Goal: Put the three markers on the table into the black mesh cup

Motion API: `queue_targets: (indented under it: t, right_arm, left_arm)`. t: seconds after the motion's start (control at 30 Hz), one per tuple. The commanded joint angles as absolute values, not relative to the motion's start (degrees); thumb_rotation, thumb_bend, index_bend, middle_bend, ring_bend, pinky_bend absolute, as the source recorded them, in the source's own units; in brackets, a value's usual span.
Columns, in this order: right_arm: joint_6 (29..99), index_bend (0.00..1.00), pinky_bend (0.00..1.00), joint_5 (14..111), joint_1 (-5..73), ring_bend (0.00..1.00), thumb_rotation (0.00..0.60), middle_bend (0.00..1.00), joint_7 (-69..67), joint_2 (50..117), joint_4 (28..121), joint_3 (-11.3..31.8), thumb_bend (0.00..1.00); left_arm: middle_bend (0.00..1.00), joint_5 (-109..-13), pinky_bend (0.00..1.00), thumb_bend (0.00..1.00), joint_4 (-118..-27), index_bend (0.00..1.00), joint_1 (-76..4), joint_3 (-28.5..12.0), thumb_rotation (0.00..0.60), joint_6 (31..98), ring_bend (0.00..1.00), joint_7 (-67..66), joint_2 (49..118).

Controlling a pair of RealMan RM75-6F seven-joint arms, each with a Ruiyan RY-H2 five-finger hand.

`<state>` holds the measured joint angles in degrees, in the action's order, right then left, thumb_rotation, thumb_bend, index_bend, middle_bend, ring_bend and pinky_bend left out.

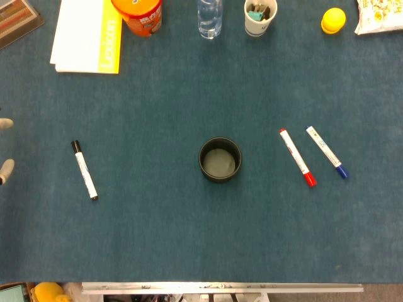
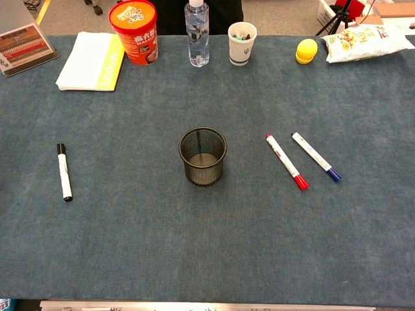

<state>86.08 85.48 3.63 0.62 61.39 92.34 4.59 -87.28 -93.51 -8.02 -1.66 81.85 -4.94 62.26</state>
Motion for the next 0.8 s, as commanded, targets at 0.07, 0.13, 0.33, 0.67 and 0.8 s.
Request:
queue_targets:
  t: [0.07, 0.13, 0.33, 0.67, 0.8]
  right_arm:
    - [87.01, 0.18, 0.18, 85.69, 3.87, 0.1, 0.6, 0.26, 0.6, 61.41, 92.4, 5.38, 0.09]
    - [86.93, 0.18, 0.18, 85.5, 4.03, 0.1, 0.6, 0.26, 0.64, 61.2, 92.73, 5.64, 0.09]
    - [86.01, 0.18, 0.18, 84.67, 4.79, 0.1, 0.6, 0.26, 1.22, 60.42, 93.93, 6.39, 0.09]
    - [84.71, 0.18, 0.19, 84.24, 5.8, 0.1, 0.6, 0.26, 1.33, 59.08, 96.05, 6.89, 0.09]
    - [84.13, 0.18, 0.19, 84.05, 6.0, 0.1, 0.6, 0.26, 1.73, 59.28, 96.19, 6.65, 0.09]
  left_arm:
    - [0.19, -89.69, 0.16, 0.23, -91.46, 0.31, -9.99, -0.97, 0.6, 79.39, 0.12, -0.1, 61.63]
    - [0.19, -90.94, 0.16, 0.23, -89.84, 0.31, -11.17, -0.71, 0.6, 78.1, 0.12, 2.35, 61.43]
    - [0.23, -94.47, 0.16, 0.23, -84.47, 0.35, -14.61, -0.48, 0.6, 76.05, 0.14, 8.71, 62.06]
    - [0.24, -101.92, 0.16, 0.23, -73.41, 0.38, -21.99, 2.49, 0.6, 70.84, 0.15, 18.43, 63.92]
    - [0.25, -103.51, 0.16, 0.23, -70.64, 0.39, -23.86, 3.38, 0.6, 70.38, 0.15, 19.71, 64.81]
